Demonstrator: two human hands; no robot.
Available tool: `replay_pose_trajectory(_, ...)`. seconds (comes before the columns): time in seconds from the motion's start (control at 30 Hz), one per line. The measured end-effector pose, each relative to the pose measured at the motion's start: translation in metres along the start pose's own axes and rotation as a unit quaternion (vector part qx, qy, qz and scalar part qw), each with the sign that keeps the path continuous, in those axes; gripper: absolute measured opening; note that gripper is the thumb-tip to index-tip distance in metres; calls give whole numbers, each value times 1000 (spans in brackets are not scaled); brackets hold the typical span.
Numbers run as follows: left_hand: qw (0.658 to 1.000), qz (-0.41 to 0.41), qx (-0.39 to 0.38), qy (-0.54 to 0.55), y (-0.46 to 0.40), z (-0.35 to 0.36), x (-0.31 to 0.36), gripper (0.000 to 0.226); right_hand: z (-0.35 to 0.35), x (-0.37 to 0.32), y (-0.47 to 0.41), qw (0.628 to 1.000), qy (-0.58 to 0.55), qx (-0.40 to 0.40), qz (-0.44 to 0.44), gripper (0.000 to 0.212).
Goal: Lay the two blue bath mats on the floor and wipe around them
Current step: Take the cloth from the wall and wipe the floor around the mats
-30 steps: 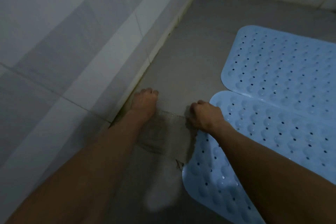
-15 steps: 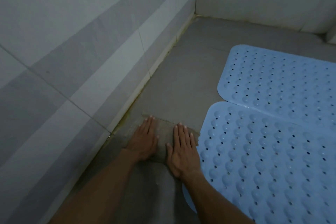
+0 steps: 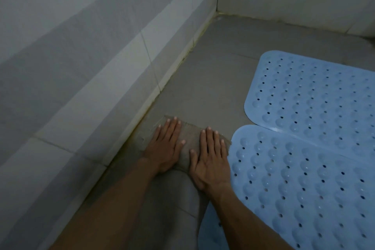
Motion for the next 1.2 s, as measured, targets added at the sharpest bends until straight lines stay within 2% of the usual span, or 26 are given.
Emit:
replay_pose_trajectory(0.13,1000,8,19,-9,-42,-13,-1,71,-12,14,-37,1000,-6,20,10,68)
replay_pose_trajectory(0.37,998,14,55,-40,-132,-47,6,75,-48,49,-117,999,-1,37,21,69)
replay_pose_trajectory(0.5,998,24,50,-31,-189,-69,15,65,-73,76,-168,999,12,30,29,70)
replay_pose_trajectory(0.87,999,25,24,-9,-316,-129,42,66,-136,138,-289,998,41,3,38,72)
replay_pose_trajectory(1.2,999,29,37,-2,-384,-165,40,65,-168,154,-360,998,44,8,40,73)
Point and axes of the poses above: each hand's wrist, its own y-axis away from the middle knuckle, its own z-axis out of the palm, x = y × z, the point moved 3 cm from there along -y, towards the middle knuckle, and after that the axes turned 12 degrees about -x, right-handed, at the moved point
